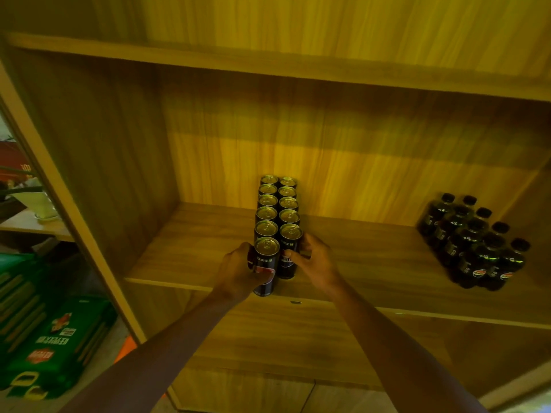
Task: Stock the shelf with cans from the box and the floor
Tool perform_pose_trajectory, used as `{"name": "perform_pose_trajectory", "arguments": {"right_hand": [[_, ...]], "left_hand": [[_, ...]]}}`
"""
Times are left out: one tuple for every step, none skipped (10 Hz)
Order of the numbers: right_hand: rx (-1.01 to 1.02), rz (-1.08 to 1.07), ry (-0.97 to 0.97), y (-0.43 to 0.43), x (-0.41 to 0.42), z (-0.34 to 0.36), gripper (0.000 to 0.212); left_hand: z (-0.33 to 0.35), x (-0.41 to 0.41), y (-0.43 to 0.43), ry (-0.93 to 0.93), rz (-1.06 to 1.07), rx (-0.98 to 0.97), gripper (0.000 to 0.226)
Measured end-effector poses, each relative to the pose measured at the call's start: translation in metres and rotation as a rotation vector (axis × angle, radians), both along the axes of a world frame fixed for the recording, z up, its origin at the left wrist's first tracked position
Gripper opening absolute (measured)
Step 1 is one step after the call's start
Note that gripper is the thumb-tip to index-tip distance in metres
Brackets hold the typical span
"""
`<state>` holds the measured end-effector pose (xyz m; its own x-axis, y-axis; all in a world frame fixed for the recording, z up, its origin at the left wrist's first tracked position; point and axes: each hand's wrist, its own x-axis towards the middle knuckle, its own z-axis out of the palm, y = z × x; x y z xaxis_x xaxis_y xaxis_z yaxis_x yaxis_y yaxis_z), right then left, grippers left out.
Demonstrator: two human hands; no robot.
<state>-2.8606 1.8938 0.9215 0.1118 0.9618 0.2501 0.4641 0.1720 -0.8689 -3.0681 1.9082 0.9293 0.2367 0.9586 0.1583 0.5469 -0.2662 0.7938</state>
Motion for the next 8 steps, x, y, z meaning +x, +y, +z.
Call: {"name": "perform_pose_trajectory", "arguments": {"right_hand": [[-0.008, 0.006, 0.004, 0.003, 0.001, -0.001, 0.048], [-0.014, 0.017, 0.001, 0.004, 0.002, -0.002, 0.050], [-0.018, 0.022, -0.019, 0.006, 0.002, -0.003, 0.052], [-0.021, 0.013, -0.048, 0.005, 0.002, -0.001, 0.053], [-0.033, 0.014, -0.073, 0.003, 0.000, 0.003, 0.055], [-0.063, 0.023, -0.114, 0.000, -0.001, 0.006, 0.059], [-0.087, 0.013, -0.235, -0.010, -0.004, 0.011, 0.062], [-0.079, 0.022, -0.315, -0.018, -0.007, 0.014, 0.060]], "left_hand": [[0.000, 0.000, 0.000, 0.000, -0.006, 0.002, 0.049], [-0.001, 0.000, 0.000, -0.011, -0.008, 0.000, 0.049], [-0.001, 0.000, -0.001, -0.004, -0.006, -0.002, 0.049], [0.000, 0.000, -0.001, -0.008, -0.010, 0.005, 0.049], [0.001, 0.000, -0.003, -0.003, -0.007, -0.001, 0.051], [-0.002, -0.002, -0.003, 0.016, -0.017, 0.006, 0.059], [0.004, -0.007, -0.009, 0.143, -0.041, 0.016, 0.077], [0.011, -0.016, -0.012, 0.316, -0.051, 0.052, 0.085]]}}
